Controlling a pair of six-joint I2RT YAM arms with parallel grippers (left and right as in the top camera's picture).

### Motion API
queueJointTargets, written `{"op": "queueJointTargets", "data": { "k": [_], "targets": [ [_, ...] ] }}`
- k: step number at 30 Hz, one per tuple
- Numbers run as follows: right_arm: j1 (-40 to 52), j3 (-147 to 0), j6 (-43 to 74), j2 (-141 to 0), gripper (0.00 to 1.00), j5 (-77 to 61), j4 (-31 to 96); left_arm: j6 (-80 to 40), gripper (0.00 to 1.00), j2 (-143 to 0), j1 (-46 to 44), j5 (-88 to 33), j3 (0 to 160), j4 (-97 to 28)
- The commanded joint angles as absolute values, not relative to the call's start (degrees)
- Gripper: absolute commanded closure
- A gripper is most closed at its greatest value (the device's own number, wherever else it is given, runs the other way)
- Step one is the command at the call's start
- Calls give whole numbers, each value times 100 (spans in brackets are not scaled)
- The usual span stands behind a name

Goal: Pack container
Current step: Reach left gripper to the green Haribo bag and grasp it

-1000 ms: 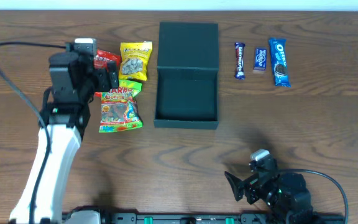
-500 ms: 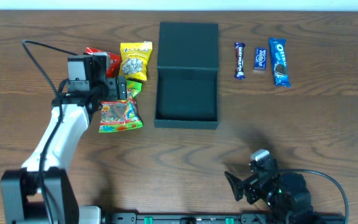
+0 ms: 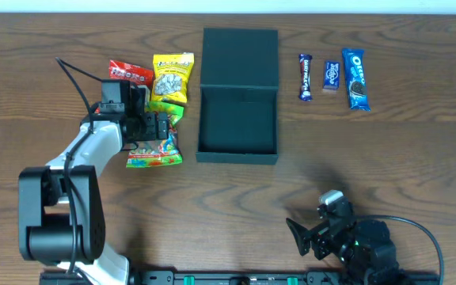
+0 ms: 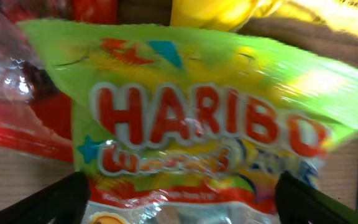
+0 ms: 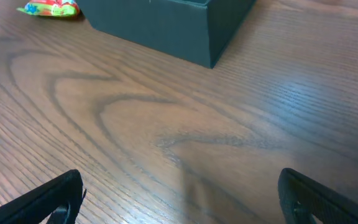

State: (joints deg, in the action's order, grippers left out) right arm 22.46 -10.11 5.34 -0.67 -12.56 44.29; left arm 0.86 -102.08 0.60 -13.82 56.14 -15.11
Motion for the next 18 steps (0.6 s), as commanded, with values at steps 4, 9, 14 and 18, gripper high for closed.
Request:
{"op": "queueJointTargets", "data": {
  "k": [4, 9, 14, 18],
  "targets": [
    [2333, -976, 419, -30, 1, -1243, 4438, 60, 14, -10700, 71, -1446, 5714, -1629],
    [2333, -976, 419, -30, 1, -1243, 4438, 58, 18, -10691, 71, -1450, 5717, -1737],
    [2333, -976, 419, -30, 1, -1243, 4438, 62, 24, -10514, 71, -1446, 5717, -1820],
    [2333, -976, 419, -30, 1, -1243, 4438, 64, 37, -10508, 71, -1444, 5717, -1907]
  ]
}}
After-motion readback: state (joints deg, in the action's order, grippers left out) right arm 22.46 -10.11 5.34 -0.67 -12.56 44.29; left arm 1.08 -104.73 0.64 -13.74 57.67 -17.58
